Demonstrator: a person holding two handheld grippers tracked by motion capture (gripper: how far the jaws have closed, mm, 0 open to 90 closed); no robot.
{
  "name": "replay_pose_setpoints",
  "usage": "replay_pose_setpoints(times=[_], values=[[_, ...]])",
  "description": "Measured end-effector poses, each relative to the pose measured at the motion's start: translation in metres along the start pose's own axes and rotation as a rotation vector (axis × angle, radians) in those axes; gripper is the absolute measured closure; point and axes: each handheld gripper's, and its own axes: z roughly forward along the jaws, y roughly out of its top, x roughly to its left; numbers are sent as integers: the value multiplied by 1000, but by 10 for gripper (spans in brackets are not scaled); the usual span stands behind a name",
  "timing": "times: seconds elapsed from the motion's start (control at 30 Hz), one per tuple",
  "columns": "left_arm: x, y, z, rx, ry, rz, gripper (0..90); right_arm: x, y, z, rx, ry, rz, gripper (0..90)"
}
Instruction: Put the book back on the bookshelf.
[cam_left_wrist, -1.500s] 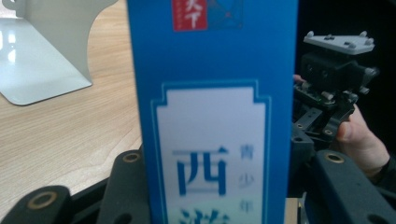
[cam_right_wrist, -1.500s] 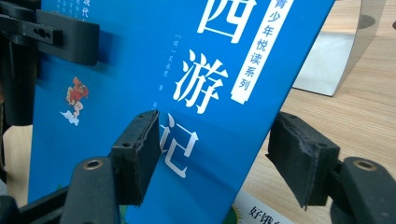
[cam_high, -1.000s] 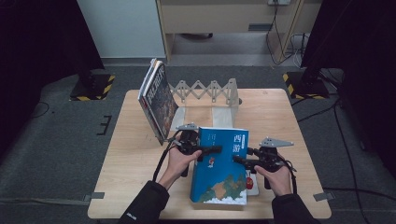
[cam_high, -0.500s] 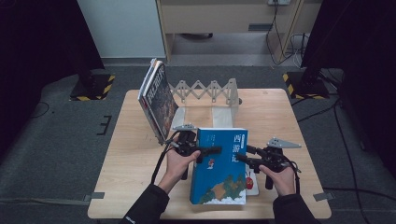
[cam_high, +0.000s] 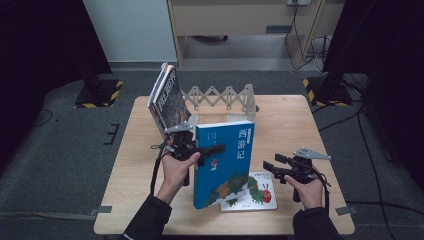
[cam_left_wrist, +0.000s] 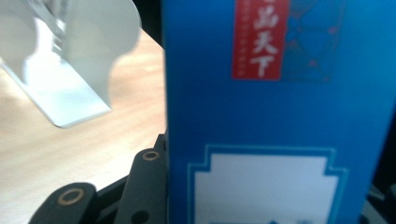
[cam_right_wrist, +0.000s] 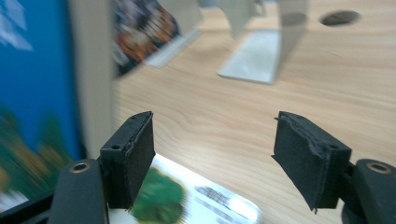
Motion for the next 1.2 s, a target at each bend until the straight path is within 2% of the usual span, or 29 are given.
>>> replay_pose_setpoints(times=[0.03, 0.07, 0.13, 0.23, 0.33, 0.4, 0.47, 0.57, 0.7, 0.73, 0.77, 0.8, 0.9, 0.93, 1.03, 1.07, 1.2], values=[[0, 0, 0, 0, 0, 0, 611, 0, 0, 0, 0, 0, 0, 282], [0, 6, -8, -17, 32, 13, 611, -3, -1, -1, 28, -50, -21, 262], [0, 12, -14, -34, 73, 25, 611, -8, -3, -1, 59, -97, -37, 234], [3, 18, -24, -73, 118, 20, 611, -14, -5, -2, 101, -173, -66, 215], [6, 24, -30, -101, 165, 24, 611, -21, -8, -3, 128, -213, -78, 191], [5, 28, -33, -114, 207, 46, 611, -27, -9, -3, 154, -244, -107, 184], [5, 32, -34, -120, 244, 60, 611, -32, -12, -3, 188, -273, -111, 178], [6, 39, -34, -137, 288, 64, 611, -38, -17, -3, 217, -292, -73, 179], [9, 46, -34, -151, 320, 64, 611, -45, -21, -3, 244, -309, -56, 179], [10, 51, -32, -163, 344, 67, 611, -48, -23, -3, 265, -323, -44, 171], [10, 51, -32, -163, 344, 67, 611, -48, -23, -3, 265, -323, -44, 171], [12, 56, -30, -170, 364, 71, 611, -50, -25, -1, 282, -334, -38, 169], [15, 61, -28, -175, 383, 70, 611, -53, -27, -1, 291, -351, -38, 163], [17, 66, -25, -178, 406, 72, 611, -54, -27, 0, 292, -354, -36, 161], [20, 70, -23, -187, 424, 70, 611, -56, -28, 0, 309, -364, -43, 153], [22, 74, -20, -196, 446, 71, 611, -56, -29, 1, 309, -371, -39, 150], [27, 83, -12, -215, 482, 76, 611, -59, -30, 2, 326, -382, -39, 142]])
